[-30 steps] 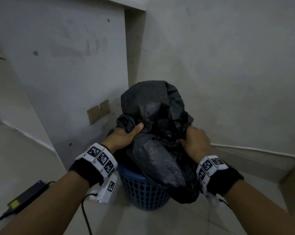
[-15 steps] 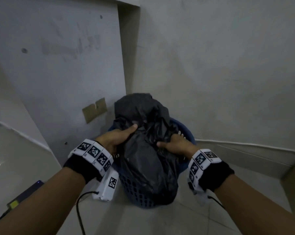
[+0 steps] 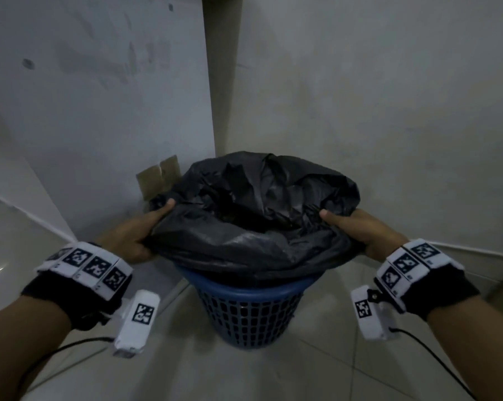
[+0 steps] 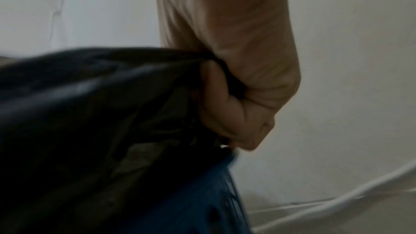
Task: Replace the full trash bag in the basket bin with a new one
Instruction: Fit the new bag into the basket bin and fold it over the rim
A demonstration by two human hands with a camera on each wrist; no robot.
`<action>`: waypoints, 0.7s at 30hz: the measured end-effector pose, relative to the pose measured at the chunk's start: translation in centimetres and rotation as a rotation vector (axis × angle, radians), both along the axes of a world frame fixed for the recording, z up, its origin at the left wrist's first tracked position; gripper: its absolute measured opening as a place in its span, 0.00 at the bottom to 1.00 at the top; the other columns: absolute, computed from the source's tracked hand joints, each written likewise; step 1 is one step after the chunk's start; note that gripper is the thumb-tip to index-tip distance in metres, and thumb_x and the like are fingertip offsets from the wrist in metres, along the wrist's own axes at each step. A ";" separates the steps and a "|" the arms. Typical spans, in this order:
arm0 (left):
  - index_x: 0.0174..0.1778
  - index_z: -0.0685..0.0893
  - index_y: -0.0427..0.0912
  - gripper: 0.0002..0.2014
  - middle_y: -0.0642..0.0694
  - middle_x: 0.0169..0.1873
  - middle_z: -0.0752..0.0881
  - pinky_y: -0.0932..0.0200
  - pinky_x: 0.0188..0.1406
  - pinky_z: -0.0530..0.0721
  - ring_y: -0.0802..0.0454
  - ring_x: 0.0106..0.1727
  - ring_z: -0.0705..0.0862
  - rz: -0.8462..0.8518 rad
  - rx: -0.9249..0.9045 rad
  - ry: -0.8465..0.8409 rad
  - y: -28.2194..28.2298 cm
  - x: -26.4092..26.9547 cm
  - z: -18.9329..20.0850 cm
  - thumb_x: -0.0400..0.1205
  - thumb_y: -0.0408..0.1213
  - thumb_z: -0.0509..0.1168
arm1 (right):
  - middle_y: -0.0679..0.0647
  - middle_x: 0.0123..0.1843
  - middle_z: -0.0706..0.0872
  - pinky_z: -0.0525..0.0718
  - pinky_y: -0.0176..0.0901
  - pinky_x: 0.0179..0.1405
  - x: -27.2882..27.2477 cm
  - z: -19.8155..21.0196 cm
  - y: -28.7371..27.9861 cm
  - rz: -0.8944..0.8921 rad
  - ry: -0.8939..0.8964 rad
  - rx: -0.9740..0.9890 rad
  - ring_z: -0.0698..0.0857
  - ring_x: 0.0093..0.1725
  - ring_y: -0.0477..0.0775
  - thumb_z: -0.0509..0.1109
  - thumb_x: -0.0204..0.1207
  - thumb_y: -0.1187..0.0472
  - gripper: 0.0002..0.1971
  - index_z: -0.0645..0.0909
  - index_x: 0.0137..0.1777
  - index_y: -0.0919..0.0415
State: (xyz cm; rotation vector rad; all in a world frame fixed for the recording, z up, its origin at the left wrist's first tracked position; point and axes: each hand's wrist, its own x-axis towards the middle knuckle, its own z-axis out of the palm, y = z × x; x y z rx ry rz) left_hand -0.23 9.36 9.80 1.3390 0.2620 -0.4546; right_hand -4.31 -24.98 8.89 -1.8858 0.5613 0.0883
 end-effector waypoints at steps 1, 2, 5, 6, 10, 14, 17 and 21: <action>0.46 0.89 0.39 0.21 0.40 0.44 0.91 0.52 0.31 0.90 0.45 0.35 0.91 -0.006 0.010 0.007 0.2 -0.5 -0.3 0.82 0.52 0.58 | 0.60 0.50 0.85 0.81 0.51 0.41 -0.5 -0.3 -0.2 0.031 0.043 -0.053 0.83 0.44 0.62 0.67 0.77 0.42 0.27 0.78 0.67 0.63; 0.50 0.87 0.39 0.22 0.40 0.44 0.92 0.52 0.30 0.90 0.45 0.36 0.91 -0.017 0.028 0.011 0.4 -0.8 -0.8 0.82 0.54 0.57 | 0.60 0.45 0.84 0.81 0.50 0.39 -0.9 -0.7 -0.2 0.062 0.094 -0.102 0.82 0.41 0.62 0.65 0.76 0.38 0.28 0.79 0.63 0.63; 0.61 0.83 0.39 0.28 0.37 0.55 0.89 0.48 0.35 0.91 0.41 0.45 0.90 -0.031 0.047 0.024 0.4 -2.4 -2.0 0.81 0.58 0.55 | 0.57 0.24 0.73 0.76 0.45 0.29 -1.8 -1.1 -0.6 0.147 0.242 -0.134 0.73 0.25 0.56 0.62 0.70 0.30 0.30 0.73 0.36 0.61; 0.64 0.82 0.39 0.30 0.36 0.57 0.88 0.45 0.39 0.91 0.39 0.50 0.89 -0.033 0.031 0.036 0.4 -2.9 -2.4 0.80 0.60 0.54 | 0.54 0.20 0.66 0.68 0.42 0.24 -2.0 -0.9 -0.7 0.173 0.267 -0.124 0.65 0.21 0.54 0.62 0.69 0.29 0.30 0.68 0.31 0.59; 0.61 0.82 0.46 0.33 0.41 0.57 0.89 0.46 0.50 0.88 0.42 0.57 0.87 -0.101 -0.071 0.053 0.3 -5.2 -3.8 0.77 0.66 0.47 | 0.54 0.21 0.57 0.58 0.40 0.23 -2.1 -0.3 -1.8 0.300 0.319 -0.123 0.55 0.19 0.53 0.59 0.65 0.25 0.33 0.63 0.31 0.59; 0.60 0.79 0.54 0.34 0.51 0.55 0.87 0.49 0.55 0.86 0.48 0.57 0.86 -0.144 0.088 0.027 -0.5 -6.7 -5.4 0.73 0.70 0.41 | 0.58 0.52 0.86 0.80 0.50 0.40 -2.3 -3.5 -1.2 0.235 0.166 -0.085 0.85 0.45 0.63 0.50 0.67 0.21 0.44 0.73 0.72 0.52; 0.68 0.74 0.54 0.44 0.52 0.62 0.81 0.52 0.63 0.79 0.50 0.59 0.83 -0.018 0.236 -0.164 -1.8 -6.6 -6.5 0.63 0.80 0.51 | 0.55 0.68 0.80 0.79 0.55 0.59 -3.0 -5.5 1.0 0.069 -0.088 0.095 0.79 0.67 0.63 0.49 0.77 0.30 0.35 0.67 0.78 0.49; 0.72 0.71 0.47 0.32 0.49 0.65 0.78 0.46 0.72 0.73 0.47 0.71 0.75 0.063 0.230 -0.213 -2.2 -5.3 -6.4 0.81 0.65 0.44 | 0.58 0.39 0.88 0.79 0.41 0.32 -2.5 -6.2 2.0 -0.018 -0.155 0.126 0.83 0.31 0.52 0.47 0.72 0.27 0.34 0.81 0.51 0.55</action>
